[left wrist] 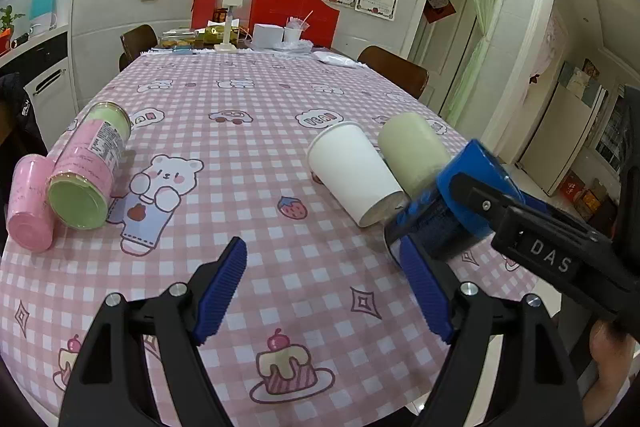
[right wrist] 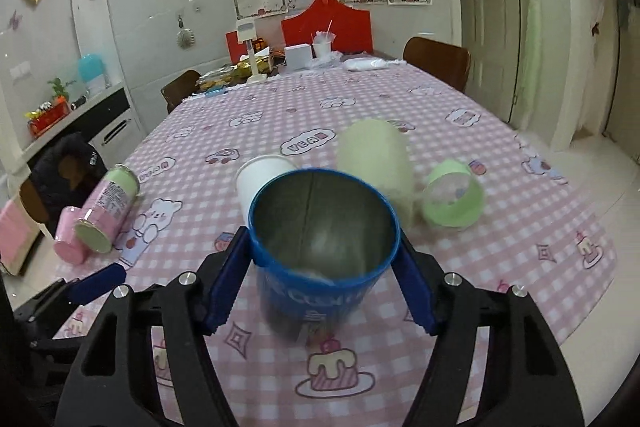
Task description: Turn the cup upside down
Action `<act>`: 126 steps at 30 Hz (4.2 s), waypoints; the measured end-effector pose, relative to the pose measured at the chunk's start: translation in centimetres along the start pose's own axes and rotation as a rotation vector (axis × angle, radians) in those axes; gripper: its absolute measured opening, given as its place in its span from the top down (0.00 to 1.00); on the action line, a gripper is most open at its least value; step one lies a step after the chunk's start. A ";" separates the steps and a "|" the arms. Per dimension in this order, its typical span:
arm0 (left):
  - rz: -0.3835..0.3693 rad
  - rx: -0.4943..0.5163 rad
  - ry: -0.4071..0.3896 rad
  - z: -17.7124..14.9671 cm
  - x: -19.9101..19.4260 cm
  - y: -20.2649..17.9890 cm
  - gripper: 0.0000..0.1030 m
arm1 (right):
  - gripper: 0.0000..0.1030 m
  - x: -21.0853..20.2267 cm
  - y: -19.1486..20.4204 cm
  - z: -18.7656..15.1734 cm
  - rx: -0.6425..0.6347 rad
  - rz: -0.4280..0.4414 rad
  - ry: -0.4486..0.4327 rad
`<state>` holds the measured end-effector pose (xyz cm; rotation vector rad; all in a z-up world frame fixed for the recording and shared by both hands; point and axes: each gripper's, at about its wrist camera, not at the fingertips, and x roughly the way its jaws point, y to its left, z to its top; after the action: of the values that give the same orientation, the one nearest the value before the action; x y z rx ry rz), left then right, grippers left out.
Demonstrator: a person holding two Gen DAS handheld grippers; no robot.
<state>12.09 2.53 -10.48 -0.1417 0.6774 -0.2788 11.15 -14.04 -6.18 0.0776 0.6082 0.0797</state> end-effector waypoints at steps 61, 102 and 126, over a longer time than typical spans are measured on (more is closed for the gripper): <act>0.067 0.130 -0.301 0.6 -8.8 -6.2 0.14 | 0.13 -11.1 -2.5 -1.8 -0.065 -0.015 -0.256; 0.178 0.220 -0.509 -0.1 -11.8 -8.4 0.14 | 0.07 -12.9 -2.2 -3.2 -0.091 -0.054 -0.388; 0.196 0.217 -0.509 -0.1 -12.2 -8.0 0.14 | 0.07 -12.7 -1.8 -3.3 -0.094 -0.054 -0.382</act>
<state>1.28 -1.44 -1.55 0.0623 0.1510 -0.1172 -1.07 -16.95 -1.85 -0.0152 0.2247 0.0398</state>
